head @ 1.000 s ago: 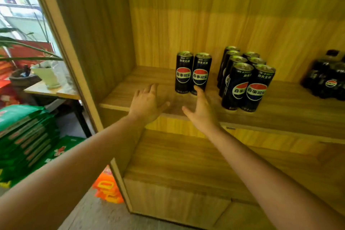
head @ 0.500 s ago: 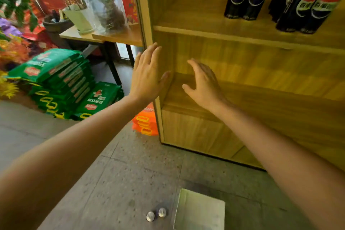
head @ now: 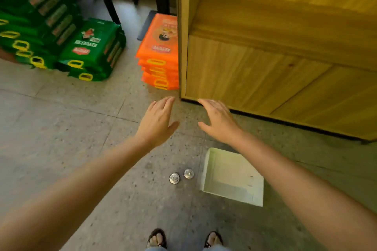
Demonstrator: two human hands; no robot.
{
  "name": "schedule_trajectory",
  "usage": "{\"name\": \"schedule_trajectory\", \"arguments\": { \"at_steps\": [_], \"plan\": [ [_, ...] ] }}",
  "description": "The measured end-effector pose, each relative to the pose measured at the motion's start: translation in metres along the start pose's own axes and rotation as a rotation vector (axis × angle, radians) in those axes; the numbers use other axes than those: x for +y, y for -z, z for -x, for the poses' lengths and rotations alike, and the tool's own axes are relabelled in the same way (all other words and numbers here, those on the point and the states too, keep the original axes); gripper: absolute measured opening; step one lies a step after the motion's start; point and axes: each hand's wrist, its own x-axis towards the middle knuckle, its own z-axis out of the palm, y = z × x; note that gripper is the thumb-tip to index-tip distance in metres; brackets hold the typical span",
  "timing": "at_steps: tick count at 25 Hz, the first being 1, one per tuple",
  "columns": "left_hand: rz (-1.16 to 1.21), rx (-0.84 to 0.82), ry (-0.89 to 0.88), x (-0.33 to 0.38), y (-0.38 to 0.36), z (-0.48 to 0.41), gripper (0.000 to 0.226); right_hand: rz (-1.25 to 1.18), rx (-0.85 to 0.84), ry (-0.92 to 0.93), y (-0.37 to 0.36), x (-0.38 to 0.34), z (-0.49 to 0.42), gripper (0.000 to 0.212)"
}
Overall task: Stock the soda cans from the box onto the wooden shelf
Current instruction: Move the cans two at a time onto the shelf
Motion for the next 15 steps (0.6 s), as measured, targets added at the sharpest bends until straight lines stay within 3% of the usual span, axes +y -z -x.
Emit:
{"name": "schedule_trajectory", "arguments": {
  "at_steps": [8, 12, 15],
  "plan": [
    [0.197, -0.255, 0.039, -0.097, -0.296, 0.039, 0.077, -0.113, -0.234, -0.007, -0.268, 0.139, -0.028, 0.07],
    [0.257, -0.314, 0.074, -0.134, -0.398, 0.055, 0.084, -0.149, -0.365, 0.027, -0.379, 0.187, -0.033, 0.08],
    [0.326, -0.292, 0.107, -0.146, -0.445, 0.067, 0.097, -0.166, -0.368, 0.063, -0.435, 0.204, -0.028, 0.088]
  ]
}}
